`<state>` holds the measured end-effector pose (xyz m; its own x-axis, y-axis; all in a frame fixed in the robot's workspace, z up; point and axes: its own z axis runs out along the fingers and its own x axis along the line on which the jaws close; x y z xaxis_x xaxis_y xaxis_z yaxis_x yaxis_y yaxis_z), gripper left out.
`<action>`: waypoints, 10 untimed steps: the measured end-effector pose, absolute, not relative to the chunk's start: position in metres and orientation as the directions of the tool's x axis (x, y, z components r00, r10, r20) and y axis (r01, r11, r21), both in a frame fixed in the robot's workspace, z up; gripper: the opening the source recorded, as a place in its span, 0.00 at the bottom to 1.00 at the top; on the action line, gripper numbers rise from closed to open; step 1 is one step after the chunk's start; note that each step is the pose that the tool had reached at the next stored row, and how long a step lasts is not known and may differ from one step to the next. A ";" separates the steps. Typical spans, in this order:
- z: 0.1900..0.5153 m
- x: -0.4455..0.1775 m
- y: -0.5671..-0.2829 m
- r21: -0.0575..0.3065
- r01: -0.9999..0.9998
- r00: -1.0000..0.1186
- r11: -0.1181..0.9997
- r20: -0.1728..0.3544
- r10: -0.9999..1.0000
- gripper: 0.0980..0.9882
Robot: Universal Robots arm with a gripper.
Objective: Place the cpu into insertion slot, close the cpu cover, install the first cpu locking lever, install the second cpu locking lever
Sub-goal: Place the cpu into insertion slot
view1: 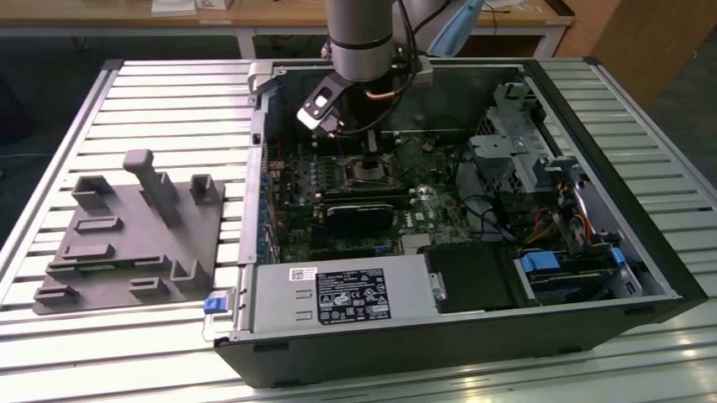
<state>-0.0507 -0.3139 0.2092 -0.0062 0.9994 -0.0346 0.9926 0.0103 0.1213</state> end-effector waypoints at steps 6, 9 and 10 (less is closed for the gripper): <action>0.209 -0.051 -0.314 0.122 0.993 -0.002 0.004 -0.017 1.000 0.01; 0.207 -0.051 -0.314 0.121 0.992 0.028 -0.026 -0.017 0.999 0.01; 0.207 -0.051 -0.314 0.121 0.992 0.043 -0.041 -0.017 0.999 0.01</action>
